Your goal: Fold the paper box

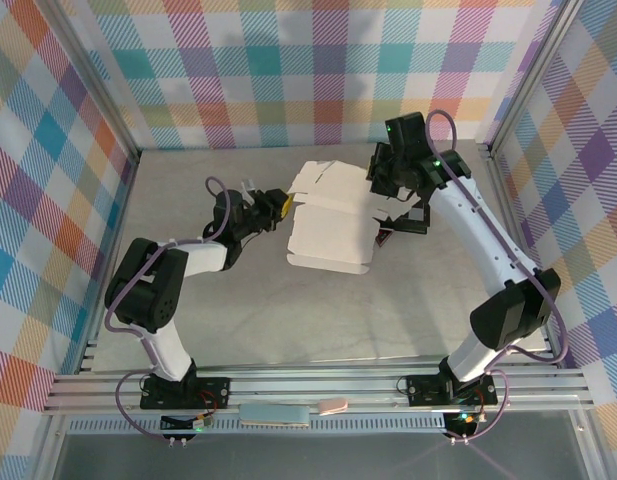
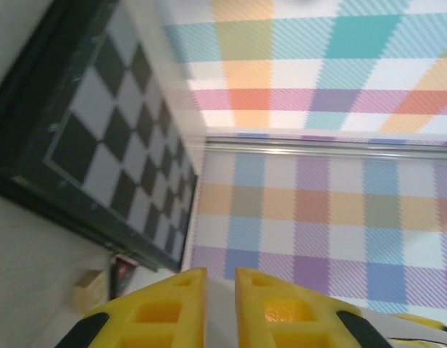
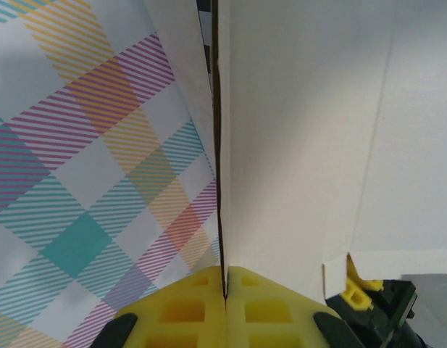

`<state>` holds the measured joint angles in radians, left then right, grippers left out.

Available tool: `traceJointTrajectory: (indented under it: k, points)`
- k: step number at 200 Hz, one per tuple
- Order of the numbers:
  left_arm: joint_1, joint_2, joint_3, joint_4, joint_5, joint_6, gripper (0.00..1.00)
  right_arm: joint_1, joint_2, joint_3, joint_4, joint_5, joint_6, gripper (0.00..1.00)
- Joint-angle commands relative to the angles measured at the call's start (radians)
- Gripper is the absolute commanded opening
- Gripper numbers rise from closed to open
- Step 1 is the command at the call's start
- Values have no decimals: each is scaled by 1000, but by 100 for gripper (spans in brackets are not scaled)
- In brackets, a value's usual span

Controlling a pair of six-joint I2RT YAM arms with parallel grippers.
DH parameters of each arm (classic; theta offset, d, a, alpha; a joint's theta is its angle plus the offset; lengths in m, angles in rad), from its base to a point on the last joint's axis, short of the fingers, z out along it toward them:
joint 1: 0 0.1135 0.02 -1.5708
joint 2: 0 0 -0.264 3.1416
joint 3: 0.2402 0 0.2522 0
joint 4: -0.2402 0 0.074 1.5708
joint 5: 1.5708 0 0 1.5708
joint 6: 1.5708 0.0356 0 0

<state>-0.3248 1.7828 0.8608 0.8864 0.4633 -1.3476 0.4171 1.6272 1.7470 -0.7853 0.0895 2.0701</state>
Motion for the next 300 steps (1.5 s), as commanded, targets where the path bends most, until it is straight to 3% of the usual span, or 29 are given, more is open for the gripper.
traceJointTrajectory:
  k: [1, 148, 219, 269, 300]
  points:
    - [-1, 33, 1, 197, 15, -45, 19, -7, 16, 29, -37, -20, 83, 0]
    - [-49, 44, 13, 144, 44, -51, 21, -34, 42, 10, 17, -53, 120, 0]
    - [-87, 9, -35, 181, -2, -46, 21, -56, 52, -12, 54, -58, 138, 0]
    - [-133, -98, -26, -23, -85, 136, 26, -57, 69, -9, 61, -72, 145, 0]
    - [-163, -147, 67, -312, -120, 310, 28, -55, 78, -7, 62, -89, 139, 0]
